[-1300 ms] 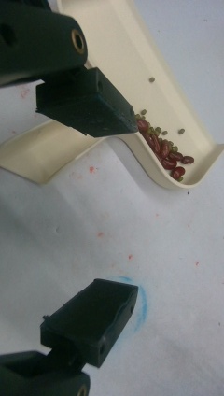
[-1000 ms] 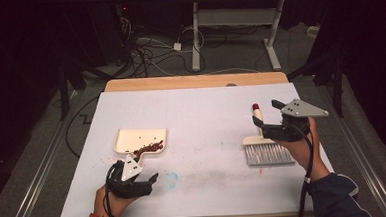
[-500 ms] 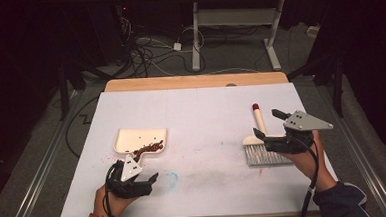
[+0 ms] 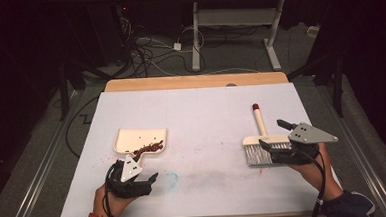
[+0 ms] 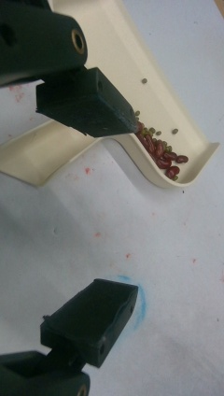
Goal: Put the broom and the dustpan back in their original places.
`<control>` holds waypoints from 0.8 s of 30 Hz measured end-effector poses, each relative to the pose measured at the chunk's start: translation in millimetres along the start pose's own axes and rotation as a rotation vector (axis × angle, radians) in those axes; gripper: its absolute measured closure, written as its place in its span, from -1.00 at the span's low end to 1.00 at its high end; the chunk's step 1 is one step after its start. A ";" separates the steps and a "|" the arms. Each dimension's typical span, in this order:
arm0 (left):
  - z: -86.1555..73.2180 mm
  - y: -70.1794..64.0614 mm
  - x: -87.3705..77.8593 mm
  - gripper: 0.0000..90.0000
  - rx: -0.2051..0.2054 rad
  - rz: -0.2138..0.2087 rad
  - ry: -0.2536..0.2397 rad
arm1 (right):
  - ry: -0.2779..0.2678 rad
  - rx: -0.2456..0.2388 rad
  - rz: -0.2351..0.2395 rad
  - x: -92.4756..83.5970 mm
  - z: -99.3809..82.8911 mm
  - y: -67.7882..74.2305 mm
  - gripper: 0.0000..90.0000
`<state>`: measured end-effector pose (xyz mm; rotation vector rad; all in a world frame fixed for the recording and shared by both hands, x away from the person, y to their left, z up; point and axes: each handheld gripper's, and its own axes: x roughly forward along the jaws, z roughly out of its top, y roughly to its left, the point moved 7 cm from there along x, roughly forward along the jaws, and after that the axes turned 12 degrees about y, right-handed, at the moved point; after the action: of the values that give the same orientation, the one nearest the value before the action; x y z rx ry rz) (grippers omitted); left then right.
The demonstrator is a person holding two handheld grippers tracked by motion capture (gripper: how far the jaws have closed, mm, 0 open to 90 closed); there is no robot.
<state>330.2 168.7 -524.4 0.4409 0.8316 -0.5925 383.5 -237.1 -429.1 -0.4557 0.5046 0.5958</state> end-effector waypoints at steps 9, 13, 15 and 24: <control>2.1 0.7 -0.4 -0.57 0.001 0.002 -0.009 | -0.003 -0.025 0.013 -2.2 -19.6 4.8 -0.64; 2.2 0.3 0.3 -0.57 0.009 0.003 -0.006 | 0.005 -0.032 -0.001 -2.6 -27.6 6.4 -0.64; 2.2 0.2 0.5 -0.57 0.007 0.003 -0.007 | 0.004 -0.026 -0.001 -2.4 -32.4 7.7 -0.64; 2.6 0.8 -1.3 -0.57 0.014 0.010 -0.013 | 0.016 -0.012 -0.006 0.1 -57.0 14.5 -0.64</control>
<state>331.5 168.2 -521.8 0.4530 0.8129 -0.5913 356.8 -256.9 -477.5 -0.4731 0.5152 0.5904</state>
